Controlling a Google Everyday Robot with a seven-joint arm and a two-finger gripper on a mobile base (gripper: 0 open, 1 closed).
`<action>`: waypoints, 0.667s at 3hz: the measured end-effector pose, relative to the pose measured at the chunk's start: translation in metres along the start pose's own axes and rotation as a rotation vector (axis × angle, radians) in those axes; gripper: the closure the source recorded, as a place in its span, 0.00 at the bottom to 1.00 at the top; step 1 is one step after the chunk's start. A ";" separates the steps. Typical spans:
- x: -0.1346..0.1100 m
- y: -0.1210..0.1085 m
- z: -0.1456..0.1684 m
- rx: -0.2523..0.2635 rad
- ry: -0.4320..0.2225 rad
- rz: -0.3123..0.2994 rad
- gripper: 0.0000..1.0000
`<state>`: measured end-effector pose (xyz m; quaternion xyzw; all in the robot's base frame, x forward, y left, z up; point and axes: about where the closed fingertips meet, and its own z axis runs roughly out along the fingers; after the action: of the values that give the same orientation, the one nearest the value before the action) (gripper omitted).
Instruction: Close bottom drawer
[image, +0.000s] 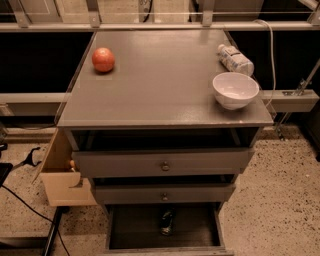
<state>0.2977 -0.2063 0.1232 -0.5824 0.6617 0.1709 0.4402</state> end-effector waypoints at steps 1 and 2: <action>-0.001 -0.007 0.012 0.009 -0.003 -0.013 1.00; -0.002 -0.016 0.023 0.009 0.005 -0.027 1.00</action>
Offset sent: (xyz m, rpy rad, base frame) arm 0.0414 0.0161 -0.0084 -0.0396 -0.0389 0.0079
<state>0.3212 -0.1918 0.1165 -0.5897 0.6556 0.1606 0.4434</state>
